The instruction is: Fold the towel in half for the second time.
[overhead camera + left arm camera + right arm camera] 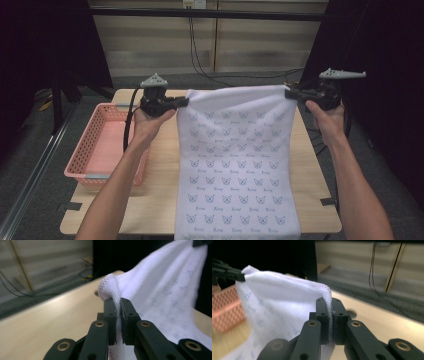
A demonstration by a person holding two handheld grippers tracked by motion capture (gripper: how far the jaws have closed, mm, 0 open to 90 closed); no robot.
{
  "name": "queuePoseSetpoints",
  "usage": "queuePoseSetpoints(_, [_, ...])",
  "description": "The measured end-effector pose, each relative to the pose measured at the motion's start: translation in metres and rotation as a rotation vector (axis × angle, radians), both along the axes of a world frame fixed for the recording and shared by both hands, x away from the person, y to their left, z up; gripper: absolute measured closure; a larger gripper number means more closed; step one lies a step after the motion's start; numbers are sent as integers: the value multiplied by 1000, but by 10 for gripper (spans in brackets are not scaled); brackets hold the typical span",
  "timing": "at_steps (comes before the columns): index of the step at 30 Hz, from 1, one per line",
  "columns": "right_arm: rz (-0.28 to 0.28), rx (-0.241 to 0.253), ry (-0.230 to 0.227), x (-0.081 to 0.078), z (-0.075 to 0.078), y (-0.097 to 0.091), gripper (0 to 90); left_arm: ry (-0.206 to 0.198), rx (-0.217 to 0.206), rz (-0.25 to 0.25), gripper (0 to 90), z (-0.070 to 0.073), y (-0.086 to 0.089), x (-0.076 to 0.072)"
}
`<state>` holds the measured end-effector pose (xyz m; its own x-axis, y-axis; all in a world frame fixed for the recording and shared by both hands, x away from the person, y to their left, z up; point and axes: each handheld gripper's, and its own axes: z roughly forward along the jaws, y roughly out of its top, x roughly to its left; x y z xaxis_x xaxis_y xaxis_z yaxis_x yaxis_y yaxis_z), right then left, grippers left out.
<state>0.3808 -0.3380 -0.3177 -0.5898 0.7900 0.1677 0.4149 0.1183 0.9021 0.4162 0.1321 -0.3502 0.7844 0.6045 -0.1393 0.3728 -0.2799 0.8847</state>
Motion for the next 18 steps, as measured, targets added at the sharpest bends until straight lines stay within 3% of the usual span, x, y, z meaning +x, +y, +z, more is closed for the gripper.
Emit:
queuePoseSetpoints(2, [21,-13,23,-13,-11,1,862,11,-27,-18,847,-12,2,-12])
queuePoseSetpoints(5, [49,-32,45,-34,-26,0,863,36,-33,-29,847,-26,6,-32])
queuePoseSetpoints(7, [93,-17,56,-51,-37,1,862,76,-72,-60,848,-35,6,-50])
queuePoseSetpoints(9, [106,-40,86,-68,-53,2,862,71,-17,-87,848,-46,2,-70])
queuePoseSetpoints(11, [116,-61,122,-83,-70,3,863,100,-43,-106,847,-58,5,-87])
queuePoseSetpoints(13, [125,-83,164,-99,-86,5,863,108,4,-115,847,-70,8,-101])
queuePoseSetpoints(15, [143,-101,199,-115,-99,7,863,140,-8,-117,848,-80,15,-114])
queuePoseSetpoints(18, [159,-120,241,-139,-114,10,863,163,30,-141,847,-87,22,-136])
